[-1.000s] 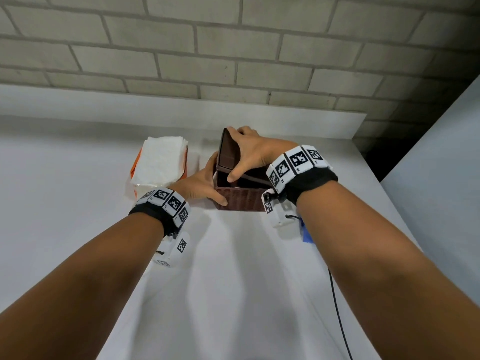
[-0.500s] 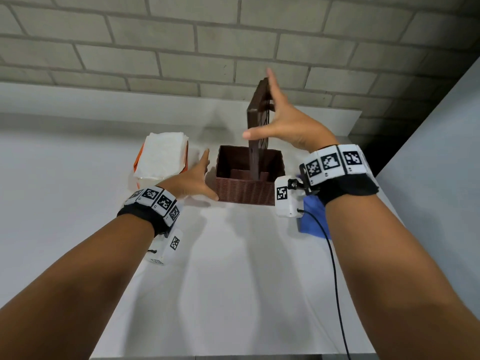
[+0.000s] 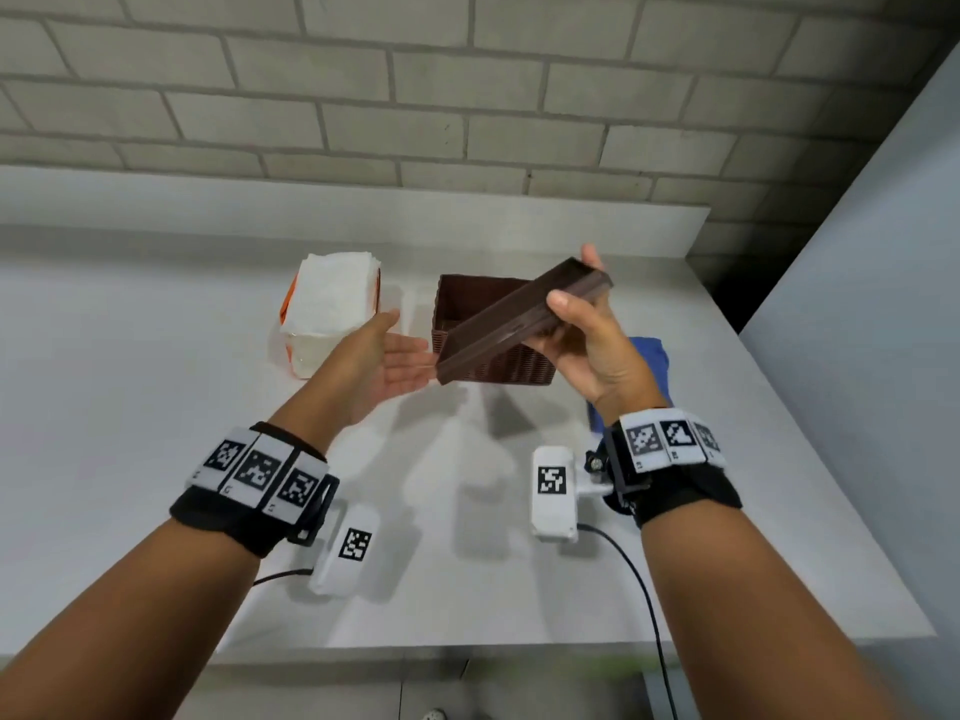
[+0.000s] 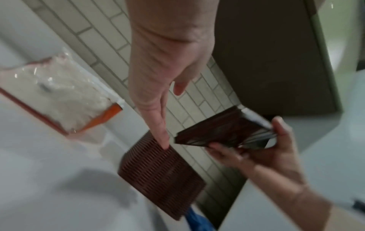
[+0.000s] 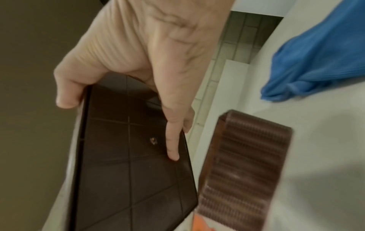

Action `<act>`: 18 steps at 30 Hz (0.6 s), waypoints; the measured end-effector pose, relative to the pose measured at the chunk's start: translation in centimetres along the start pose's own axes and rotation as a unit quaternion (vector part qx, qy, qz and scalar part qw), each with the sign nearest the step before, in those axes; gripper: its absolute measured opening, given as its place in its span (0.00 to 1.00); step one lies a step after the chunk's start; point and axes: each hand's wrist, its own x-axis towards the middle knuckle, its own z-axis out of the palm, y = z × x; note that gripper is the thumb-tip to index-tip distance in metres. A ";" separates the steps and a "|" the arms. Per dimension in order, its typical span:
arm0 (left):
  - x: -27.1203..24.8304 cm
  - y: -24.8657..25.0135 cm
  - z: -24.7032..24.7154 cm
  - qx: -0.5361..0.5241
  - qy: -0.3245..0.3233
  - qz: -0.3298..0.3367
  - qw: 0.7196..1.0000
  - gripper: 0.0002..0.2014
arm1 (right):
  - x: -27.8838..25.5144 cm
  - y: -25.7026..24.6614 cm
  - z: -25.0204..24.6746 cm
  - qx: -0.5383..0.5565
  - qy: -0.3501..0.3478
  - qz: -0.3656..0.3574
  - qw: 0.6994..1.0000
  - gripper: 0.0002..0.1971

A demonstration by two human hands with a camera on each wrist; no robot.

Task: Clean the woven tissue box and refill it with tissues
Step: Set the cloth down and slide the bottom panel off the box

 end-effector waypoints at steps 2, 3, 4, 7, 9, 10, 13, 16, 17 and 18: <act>-0.4 -0.3 0.2 -0.015 -0.028 -0.046 0.998 0.31 | -0.9 1.3 -0.3 -0.009 0.012 0.007 1.000 0.58; -0.5 -0.5 0.3 -0.015 -0.029 -0.057 0.998 0.33 | -1.3 1.8 -0.4 -0.021 0.019 0.011 1.000 0.56; -0.6 -0.6 0.4 -0.010 -0.021 -0.064 0.998 0.34 | -1.7 2.2 -0.6 -0.043 0.029 0.013 0.999 0.54; -0.7 -1.1 0.7 0.031 0.023 -0.086 0.996 0.34 | -3.3 2.7 -1.2 -0.160 0.035 0.052 0.985 0.53; -0.7 -1.5 0.7 0.066 0.053 -0.098 0.992 0.33 | -4.2 2.9 -1.6 -0.253 0.014 0.099 0.962 0.55; -0.8 -1.7 0.8 0.077 0.063 -0.102 0.990 0.32 | -4.5 2.9 -1.8 -0.293 0.010 0.121 0.948 0.56; -0.9 -2.4 1.1 0.081 0.075 -0.099 0.989 0.31 | -5.0 2.8 -2.1 -0.365 0.026 0.167 0.916 0.44; -0.8 -3.0 1.9 0.079 0.074 -0.091 0.990 0.29 | -5.2 2.9 -2.7 -0.413 0.028 0.214 0.885 0.39; -0.8 -3.2 2.1 0.087 0.075 -0.089 0.989 0.29 | -5.2 3.0 -2.9 -0.430 0.025 0.229 0.873 0.41; -0.8 -3.4 2.4 0.099 0.076 -0.089 0.988 0.28 | -5.2 3.2 -3.1 -0.450 0.027 0.241 0.860 0.43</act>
